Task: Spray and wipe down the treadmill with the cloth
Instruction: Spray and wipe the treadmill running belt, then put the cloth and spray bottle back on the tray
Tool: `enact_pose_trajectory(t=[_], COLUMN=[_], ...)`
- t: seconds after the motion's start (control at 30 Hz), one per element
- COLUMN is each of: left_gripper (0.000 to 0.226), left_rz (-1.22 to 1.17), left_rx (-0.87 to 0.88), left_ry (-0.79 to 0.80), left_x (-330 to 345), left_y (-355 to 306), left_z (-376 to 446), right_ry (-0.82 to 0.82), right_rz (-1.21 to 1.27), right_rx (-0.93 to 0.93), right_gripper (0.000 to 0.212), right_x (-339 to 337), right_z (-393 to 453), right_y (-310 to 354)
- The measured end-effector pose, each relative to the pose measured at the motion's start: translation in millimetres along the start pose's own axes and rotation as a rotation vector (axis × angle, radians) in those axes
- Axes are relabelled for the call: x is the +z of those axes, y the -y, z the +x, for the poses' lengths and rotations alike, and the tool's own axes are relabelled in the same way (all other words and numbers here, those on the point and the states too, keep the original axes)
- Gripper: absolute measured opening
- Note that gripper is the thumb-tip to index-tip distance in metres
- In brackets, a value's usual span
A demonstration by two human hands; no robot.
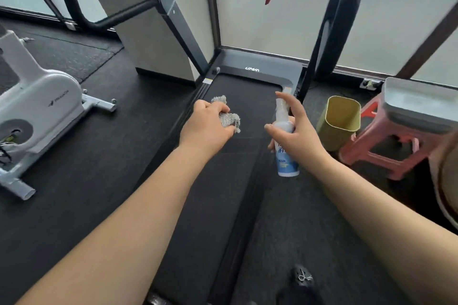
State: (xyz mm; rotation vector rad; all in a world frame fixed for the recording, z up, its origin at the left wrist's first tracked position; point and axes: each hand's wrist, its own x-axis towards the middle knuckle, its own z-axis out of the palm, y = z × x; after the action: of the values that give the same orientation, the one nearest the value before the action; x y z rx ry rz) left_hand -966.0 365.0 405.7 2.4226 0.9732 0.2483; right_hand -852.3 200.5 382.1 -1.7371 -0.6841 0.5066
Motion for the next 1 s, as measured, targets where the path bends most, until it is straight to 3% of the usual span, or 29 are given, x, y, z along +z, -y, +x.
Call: enact_pose_trajectory(t=[0.43,1.0], left_gripper=[0.044,0.047], left_rz=[0.001,-0.039], left_rx=[0.248,0.389], left_ry=[0.119,0.145], left_x=[54.8,197.9], left_y=[-135.9,-393.9], left_z=[-48.0,-60.1], right_ry=[-0.247,-0.438], right_rz=[0.053,-0.068], right_rx=[-0.016,-0.020], right_gripper=[0.065,0.066], right_x=[-132.6,-436.1], right_z=[-92.1,-142.7], right_y=[-6.9,-78.9])
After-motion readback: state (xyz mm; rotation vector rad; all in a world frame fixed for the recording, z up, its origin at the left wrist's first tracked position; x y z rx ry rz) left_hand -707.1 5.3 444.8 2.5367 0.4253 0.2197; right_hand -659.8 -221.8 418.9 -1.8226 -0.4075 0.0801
